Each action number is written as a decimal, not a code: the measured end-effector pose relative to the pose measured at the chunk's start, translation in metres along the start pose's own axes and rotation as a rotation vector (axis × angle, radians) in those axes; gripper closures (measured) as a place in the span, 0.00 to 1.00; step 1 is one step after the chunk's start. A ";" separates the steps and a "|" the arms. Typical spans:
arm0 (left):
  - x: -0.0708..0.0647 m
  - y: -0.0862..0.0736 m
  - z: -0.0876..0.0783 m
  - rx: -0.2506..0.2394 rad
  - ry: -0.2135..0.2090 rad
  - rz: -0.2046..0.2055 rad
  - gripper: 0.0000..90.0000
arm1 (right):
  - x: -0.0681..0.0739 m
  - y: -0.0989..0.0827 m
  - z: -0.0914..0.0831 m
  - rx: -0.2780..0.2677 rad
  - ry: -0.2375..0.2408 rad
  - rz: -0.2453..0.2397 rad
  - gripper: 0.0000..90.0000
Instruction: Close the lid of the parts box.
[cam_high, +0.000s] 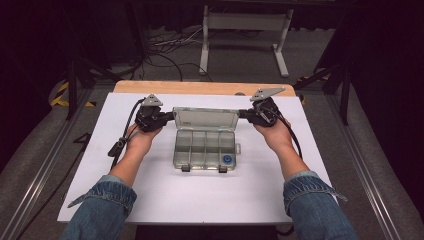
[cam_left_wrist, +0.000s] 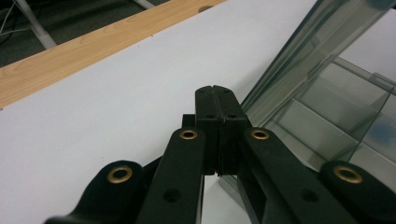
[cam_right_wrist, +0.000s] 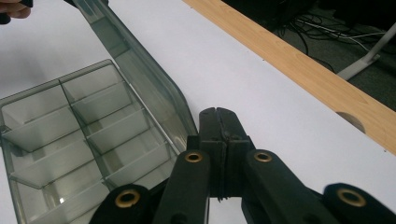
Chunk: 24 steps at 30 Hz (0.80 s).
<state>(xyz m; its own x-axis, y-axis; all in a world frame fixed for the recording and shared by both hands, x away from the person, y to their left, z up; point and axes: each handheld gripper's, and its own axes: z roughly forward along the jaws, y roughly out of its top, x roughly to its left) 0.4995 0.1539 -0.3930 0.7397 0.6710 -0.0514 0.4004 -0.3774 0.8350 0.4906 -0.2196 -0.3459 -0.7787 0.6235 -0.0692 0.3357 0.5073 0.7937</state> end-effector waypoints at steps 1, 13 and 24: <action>0.000 0.000 0.000 -0.002 0.000 0.002 0.99 | 0.001 0.000 -0.001 0.000 0.003 -0.001 1.00; -0.005 -0.005 -0.004 0.003 -0.018 -0.005 0.99 | 0.008 -0.006 -0.005 -0.006 0.021 -0.010 1.00; -0.011 -0.015 -0.010 -0.024 -0.043 -0.013 0.99 | 0.018 -0.014 -0.010 -0.014 0.055 -0.014 1.00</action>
<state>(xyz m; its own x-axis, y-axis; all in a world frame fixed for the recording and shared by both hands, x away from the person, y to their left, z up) 0.4797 0.1582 -0.3994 0.7571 0.6477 -0.0851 0.3972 -0.3530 0.8471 0.4664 -0.2218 -0.3523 -0.8114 0.5825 -0.0479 0.3171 0.5076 0.8011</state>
